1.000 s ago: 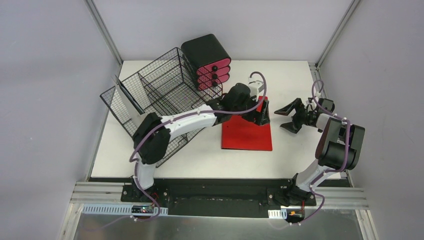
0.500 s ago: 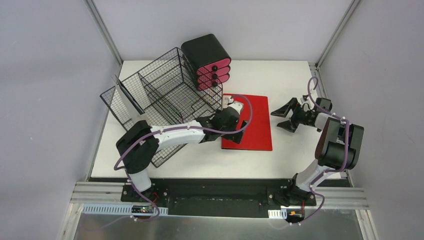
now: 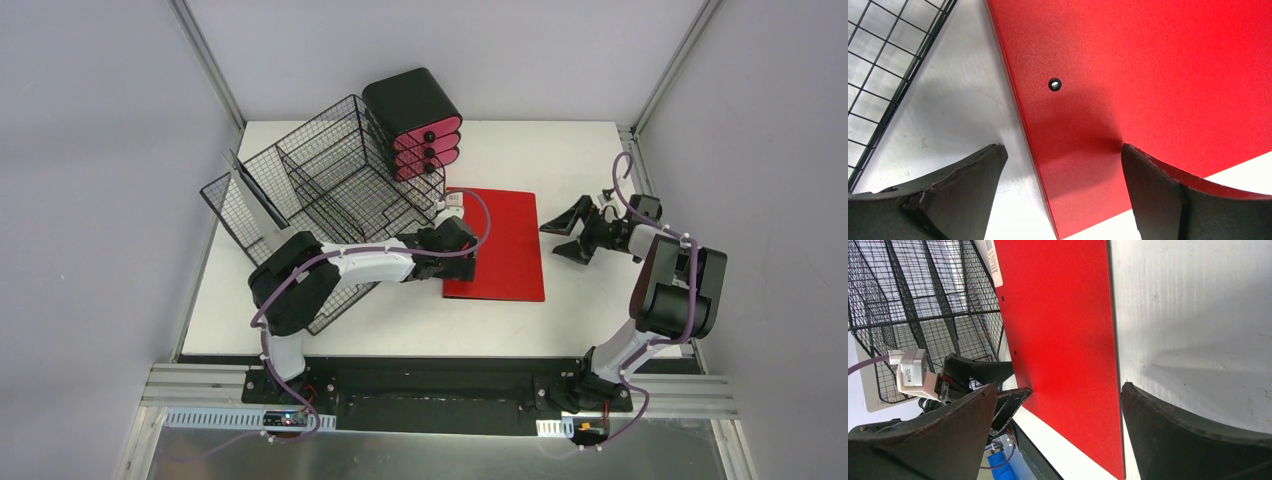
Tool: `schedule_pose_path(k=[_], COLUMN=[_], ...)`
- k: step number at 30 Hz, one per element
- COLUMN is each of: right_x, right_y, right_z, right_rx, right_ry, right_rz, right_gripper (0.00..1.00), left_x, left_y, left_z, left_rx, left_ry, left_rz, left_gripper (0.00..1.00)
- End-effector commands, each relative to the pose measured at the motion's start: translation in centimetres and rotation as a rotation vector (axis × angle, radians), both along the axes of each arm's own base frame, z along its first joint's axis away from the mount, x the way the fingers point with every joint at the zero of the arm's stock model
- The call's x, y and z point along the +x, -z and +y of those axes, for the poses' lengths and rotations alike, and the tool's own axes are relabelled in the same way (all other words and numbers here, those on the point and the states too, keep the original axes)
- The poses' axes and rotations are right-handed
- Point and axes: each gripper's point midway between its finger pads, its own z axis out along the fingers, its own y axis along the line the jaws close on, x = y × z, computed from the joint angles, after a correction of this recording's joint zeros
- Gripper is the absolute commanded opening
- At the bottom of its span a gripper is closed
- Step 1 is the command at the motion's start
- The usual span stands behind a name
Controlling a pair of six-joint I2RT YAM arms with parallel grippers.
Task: Organize the desk
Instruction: Pick up the folder from the center of the board.
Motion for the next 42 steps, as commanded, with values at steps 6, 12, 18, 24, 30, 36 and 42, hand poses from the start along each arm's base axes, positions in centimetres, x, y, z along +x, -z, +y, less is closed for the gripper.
schedule_pose_path(k=[6,12,18,24,30,36,42], right_x=[0.9,0.6,0.2,0.8,1.1,0.7,0.1], right_y=[-0.8,0.8,2.1,-0.7,0.1,1.9,2.9], right_z=[0.2,-0.2,-0.5,-1.5,-2.8,-2.1,-1.3], right_rx=[-0.066,-0.137,-0.211,-0.310,-0.412,-0.343,-0.277], right_ry=[-0.048,-0.051,-0.075,-0.157,-0.198,-0.219,-0.245], right_rz=[-0.039,0.034,0.093,-0.060,-0.076,0.000,0.060], right_gripper=[0.97,0.89,0.82,0.86,0.87,0.84,0.76], left_x=[-1.5,-1.6,-1.2,-1.0,-0.3,-0.4,-0.8], left_y=[0.7,-1.6,-3.5,-2.6,-1.6,-1.1,-0.8], left_z=[-3.5,-6.0,-7.2,-5.9,-5.1,-5.9,-5.6], left_rx=[-0.154,-0.284,-0.351,-0.328,-0.316,-0.339,-0.348], left_ry=[0.016,0.065,0.057,-0.070,-0.164,-0.187,-0.213], left_rz=[0.144,0.142,0.131,0.163,0.168,0.220,0.240], left_gripper=[0.86,0.87,0.88,0.91,0.92,0.89,0.88])
